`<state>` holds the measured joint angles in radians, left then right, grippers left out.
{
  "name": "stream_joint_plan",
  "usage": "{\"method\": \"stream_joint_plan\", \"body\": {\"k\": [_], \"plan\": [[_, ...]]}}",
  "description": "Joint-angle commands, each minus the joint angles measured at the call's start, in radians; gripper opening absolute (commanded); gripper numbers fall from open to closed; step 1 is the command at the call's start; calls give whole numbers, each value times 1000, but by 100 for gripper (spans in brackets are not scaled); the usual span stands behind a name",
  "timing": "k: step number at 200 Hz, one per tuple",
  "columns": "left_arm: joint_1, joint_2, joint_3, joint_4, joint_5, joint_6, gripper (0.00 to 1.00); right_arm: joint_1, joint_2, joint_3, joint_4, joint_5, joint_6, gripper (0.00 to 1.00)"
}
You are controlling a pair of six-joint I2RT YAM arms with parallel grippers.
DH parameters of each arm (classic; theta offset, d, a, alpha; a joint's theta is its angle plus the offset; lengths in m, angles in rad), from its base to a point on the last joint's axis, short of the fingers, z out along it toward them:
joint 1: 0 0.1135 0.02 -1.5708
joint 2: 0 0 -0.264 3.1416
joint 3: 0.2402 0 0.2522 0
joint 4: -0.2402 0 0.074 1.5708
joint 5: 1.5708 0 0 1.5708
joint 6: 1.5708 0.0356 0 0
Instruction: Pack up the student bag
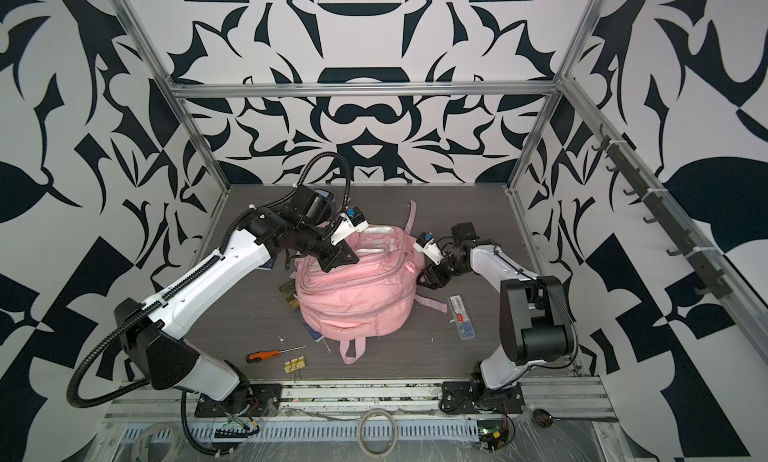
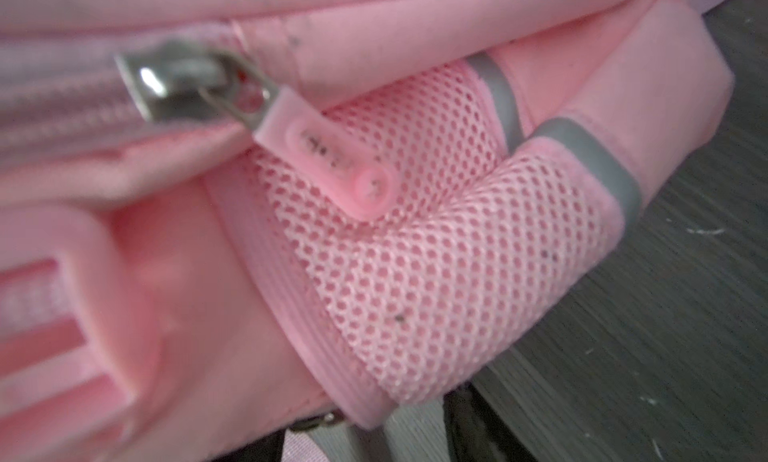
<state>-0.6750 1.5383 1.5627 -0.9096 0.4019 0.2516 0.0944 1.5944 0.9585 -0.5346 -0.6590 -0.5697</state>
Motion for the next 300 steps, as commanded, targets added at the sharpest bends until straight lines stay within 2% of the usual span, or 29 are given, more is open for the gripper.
{"method": "stream_joint_plan", "body": {"k": [1,30,50,133,166,181,209,229,280,296,300], "plan": [[2,-14,20,31,60,-9,0,7,5,42,-8,-46,8,55],[3,-4,31,29,60,-8,0,7,4,42,-10,-48,8,45],[5,1,33,29,59,-5,0,7,6,33,-1,-50,13,29],[5,21,35,33,63,-8,0,7,-33,1,31,-20,23,7],[5,29,36,34,60,-5,0,7,-78,-26,31,32,20,4],[6,32,32,39,55,-6,0,8,-112,-39,13,96,0,1],[12,36,22,57,54,-11,0,14,-237,-96,30,201,-9,0],[18,42,11,75,52,-27,0,44,-317,-131,-21,255,-43,0],[18,71,11,208,69,-144,0,108,-457,-188,-118,279,-36,0],[18,75,9,229,104,-152,0,108,-498,-213,-107,293,-17,0],[18,75,10,229,113,-147,0,108,-510,-219,-83,288,4,3]]}}
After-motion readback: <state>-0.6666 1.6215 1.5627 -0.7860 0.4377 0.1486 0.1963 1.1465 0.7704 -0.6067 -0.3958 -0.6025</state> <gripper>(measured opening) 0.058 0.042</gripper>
